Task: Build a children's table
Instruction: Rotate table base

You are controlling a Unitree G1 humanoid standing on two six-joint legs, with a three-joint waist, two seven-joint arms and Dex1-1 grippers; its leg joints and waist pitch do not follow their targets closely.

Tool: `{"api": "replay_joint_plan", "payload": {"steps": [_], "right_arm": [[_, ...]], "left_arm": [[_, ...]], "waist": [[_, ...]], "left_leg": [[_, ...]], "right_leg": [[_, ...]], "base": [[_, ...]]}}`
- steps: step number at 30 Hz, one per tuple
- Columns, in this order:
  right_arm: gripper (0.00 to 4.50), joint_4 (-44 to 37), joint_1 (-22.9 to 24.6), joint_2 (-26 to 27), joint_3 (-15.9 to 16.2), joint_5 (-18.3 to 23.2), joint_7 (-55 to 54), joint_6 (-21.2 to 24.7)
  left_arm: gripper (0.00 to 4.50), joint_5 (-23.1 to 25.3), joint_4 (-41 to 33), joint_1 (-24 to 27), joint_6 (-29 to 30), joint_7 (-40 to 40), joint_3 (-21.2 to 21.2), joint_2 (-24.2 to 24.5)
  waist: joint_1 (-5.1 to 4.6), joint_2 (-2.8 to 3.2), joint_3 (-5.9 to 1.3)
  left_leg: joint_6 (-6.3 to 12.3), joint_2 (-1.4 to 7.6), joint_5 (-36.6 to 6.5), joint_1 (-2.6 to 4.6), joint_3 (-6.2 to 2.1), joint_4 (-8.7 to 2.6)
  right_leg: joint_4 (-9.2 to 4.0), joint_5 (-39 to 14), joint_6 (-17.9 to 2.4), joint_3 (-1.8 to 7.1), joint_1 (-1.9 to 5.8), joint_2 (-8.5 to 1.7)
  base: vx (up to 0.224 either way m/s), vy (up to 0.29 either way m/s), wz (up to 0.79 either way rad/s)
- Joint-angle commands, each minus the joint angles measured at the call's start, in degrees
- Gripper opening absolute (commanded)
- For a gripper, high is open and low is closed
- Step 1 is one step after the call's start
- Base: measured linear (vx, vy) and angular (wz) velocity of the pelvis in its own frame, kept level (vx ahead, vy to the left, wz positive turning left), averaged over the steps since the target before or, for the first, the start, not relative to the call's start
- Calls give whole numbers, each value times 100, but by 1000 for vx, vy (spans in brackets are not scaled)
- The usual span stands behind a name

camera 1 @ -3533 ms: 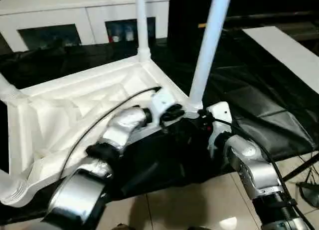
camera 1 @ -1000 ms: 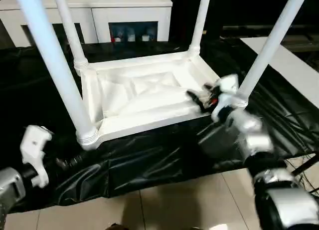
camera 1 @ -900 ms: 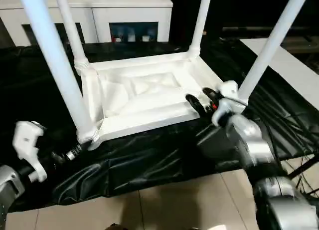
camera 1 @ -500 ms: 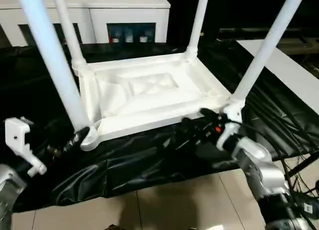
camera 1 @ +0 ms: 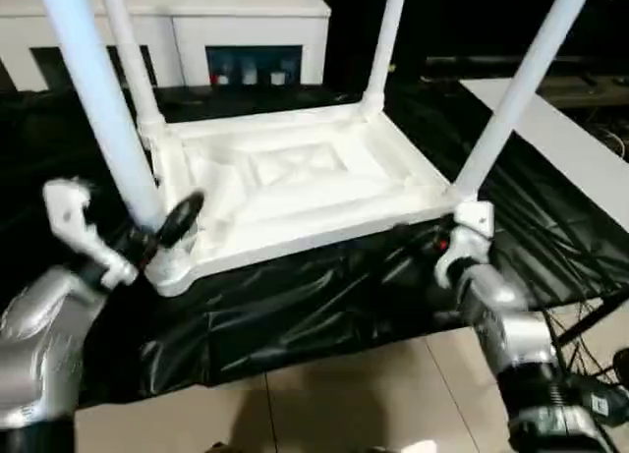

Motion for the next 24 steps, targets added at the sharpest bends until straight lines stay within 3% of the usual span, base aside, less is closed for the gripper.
{"api": "replay_joint_plan", "payload": {"steps": [1, 3, 4, 6, 10, 11, 12, 14, 19, 20, 24], "right_arm": [[447, 382, -175, -123, -190, -7, -140, 13], [447, 778, -353, -211, -153, -36, -52, -95], [447, 778, -353, -211, -153, -36, -52, -95], [447, 1268, -581, -316, -94, -135, 7, -193], [447, 2073, -972, -445, -45, -310, 59, -345], [447, 2275, -1084, -461, -60, -327, 115, -397], [447, 2584, -1267, -493, -74, -361, 147, -476], [447, 2644, -1302, -497, -68, -366, 157, -498], [447, 3413, -1823, -422, -27, -421, 338, -781], [447, 3532, -1930, -343, 42, -487, 432, -841], [447, 3688, -2095, -141, 285, -698, 778, -1010]], "left_arm": [[450, -498, -177, -304, 475, -284, -226, 14], [450, -804, -388, -317, 890, -525, -357, 149], [450, -804, -388, -317, 890, -525, -357, 149], [450, -1088, -656, -231, 1295, -774, -503, 353], [450, -1416, -1110, 33, 1856, -1213, -759, 807], [450, -1474, -1235, 83, 2001, -1301, -823, 932], [450, -1619, -1453, 122, 2245, -1364, -917, 1063], [450, -1650, -1490, 121, 2288, -1363, -929, 1082], [450, -2120, -2045, -62, 2752, -1195, -1095, 1176], [450, -2142, -2129, -177, 2774, -1133, -1180, 1138], [450, -2147, -2184, -451, 2818, -1044, -1387, 973]], "waist": [[7, 100, -333], [29, 83, -336], [40, 144, -348], [48, 102, -367], [57, 96, -375], [60, 56, -362], [62, 38, -366], [59, 62, -352], [32, 10, -326], [24, 29, -323], [-27, -6, -323]], "left_leg": [[-378, 50, -2430, 192, -55, -485], [-335, 53, -2244, 173, -35, -476], [-346, 51, -2154, 166, -41, -475], [-274, 45, -1854, 164, -7, -439], [-205, 45, -1494, 143, 13, -413], [-170, 36, -1408, 135, 29, -418], [-145, 50, -1385, 137, 29, -412], [-153, 49, -1415, 142, 28, -418], [-290, 60, -1740, 132, 13, -426], [-321, 64, -1796, 137, 8, -425], [-346, 61, -1804, 89, -14, -426]], "right_leg": [[-420, -1886, -729, 137, 83, -119], [-387, -1562, -816, 143, 109, -109], [-351, -1425, -860, 144, 131, -116], [-307, -1056, -1003, 140, 156, -109], [-250, -744, -1171, 132, 200, -113], [-266, -714, -1162, 134, 220, -91], [-243, -719, -1192, 137, 225, -108], [-257, -817, -1199, 133, 218, -105], [-286, -1348, -1095, 137, 214, -115], [-289, -1411, -1081, 137, 199, -119], [-295, -1560, -1011, 134, 235, -139]], "base": [[0, 0, 0], [0, 0, 0], [0, 0, 0], [0, 0, 0], [0, 0, 0], [0, 0, 0], [0, 0, 0], [0, 0, 0], [0, 0, 0], [0, 0, 0], [0, 0, 0]]}}
